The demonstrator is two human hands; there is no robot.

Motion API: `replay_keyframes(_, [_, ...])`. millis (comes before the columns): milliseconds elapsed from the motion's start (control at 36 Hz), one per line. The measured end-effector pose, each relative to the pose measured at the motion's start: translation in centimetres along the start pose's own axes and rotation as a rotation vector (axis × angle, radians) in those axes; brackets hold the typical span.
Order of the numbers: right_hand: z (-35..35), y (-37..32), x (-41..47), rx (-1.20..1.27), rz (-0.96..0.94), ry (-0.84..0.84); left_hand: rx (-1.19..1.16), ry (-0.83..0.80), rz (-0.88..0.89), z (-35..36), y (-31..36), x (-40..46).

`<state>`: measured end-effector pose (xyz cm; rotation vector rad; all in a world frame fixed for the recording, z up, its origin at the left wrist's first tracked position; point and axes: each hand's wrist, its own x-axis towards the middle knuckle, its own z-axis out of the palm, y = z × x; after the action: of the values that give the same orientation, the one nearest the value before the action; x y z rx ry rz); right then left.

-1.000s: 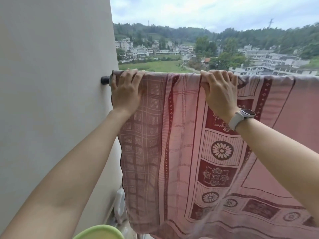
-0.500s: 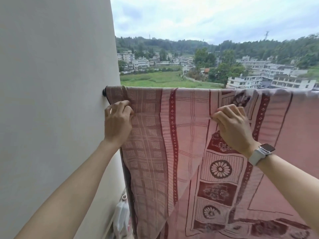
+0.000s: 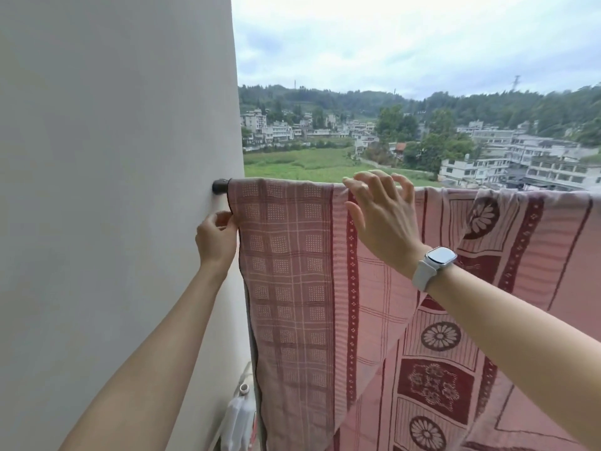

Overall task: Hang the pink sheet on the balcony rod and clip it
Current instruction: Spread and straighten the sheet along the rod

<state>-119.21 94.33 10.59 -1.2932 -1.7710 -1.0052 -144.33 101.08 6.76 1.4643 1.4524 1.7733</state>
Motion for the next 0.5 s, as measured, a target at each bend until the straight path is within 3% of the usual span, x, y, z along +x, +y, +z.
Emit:
replay_keyframes(194, [1.3,-0.5,2.7,0.097,0.198,0.023,-0.054,0.119,0.106,0.5,2.8,2.2])
replay_keyframes(389, [-1.0,3.0,1.1,0.027,0.324,0.094,0.213,0.021,0.301,3.3,5.9,3.8])
replay_keyframes(500, [-1.9,4.0,0.0,-0.048,0.273,0.018,0.145,-0.052,0.307,3.9,5.8,3.1])
